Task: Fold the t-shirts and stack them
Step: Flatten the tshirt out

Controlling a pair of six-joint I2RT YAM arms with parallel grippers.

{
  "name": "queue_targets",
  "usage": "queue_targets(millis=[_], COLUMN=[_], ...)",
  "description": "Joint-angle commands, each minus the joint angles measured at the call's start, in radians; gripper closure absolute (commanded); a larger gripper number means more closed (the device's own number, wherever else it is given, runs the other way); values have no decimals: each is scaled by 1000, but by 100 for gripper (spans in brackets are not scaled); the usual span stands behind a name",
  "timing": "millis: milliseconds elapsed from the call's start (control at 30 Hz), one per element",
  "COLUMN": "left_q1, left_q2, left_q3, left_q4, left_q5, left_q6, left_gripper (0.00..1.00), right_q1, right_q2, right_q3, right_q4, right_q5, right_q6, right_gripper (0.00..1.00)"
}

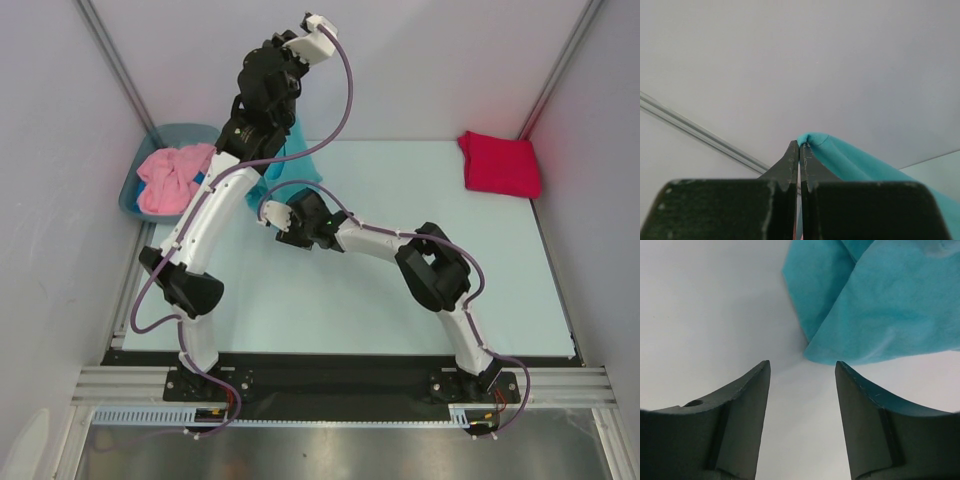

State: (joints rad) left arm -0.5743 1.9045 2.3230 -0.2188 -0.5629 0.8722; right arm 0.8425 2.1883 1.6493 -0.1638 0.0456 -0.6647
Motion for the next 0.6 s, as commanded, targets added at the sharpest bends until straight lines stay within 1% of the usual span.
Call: queue_targets(millis=[0, 100, 133, 200, 567], left_q1=[7, 7, 7, 5, 4], left_q2=[-27, -30, -32, -30, -38], left_q3=[53, 55, 55, 56, 59], left_q4=[61, 59, 59, 61, 61], left_q5=[12, 12, 12, 11, 11], left_q6=[-2, -2, -4, -4, -9], left_gripper=[100, 100, 100, 100, 100], right_q1=[4, 3, 3, 0, -20], right_q2=[11, 14, 17, 21, 50], right_q3=[-11, -16, -14, -11, -9], right_q4=[32, 38, 40, 41, 64], right_q5=[19, 19, 20, 25, 37], right_q6=[5, 5, 8, 8, 10], right_gripper=[41, 43, 48, 50, 49])
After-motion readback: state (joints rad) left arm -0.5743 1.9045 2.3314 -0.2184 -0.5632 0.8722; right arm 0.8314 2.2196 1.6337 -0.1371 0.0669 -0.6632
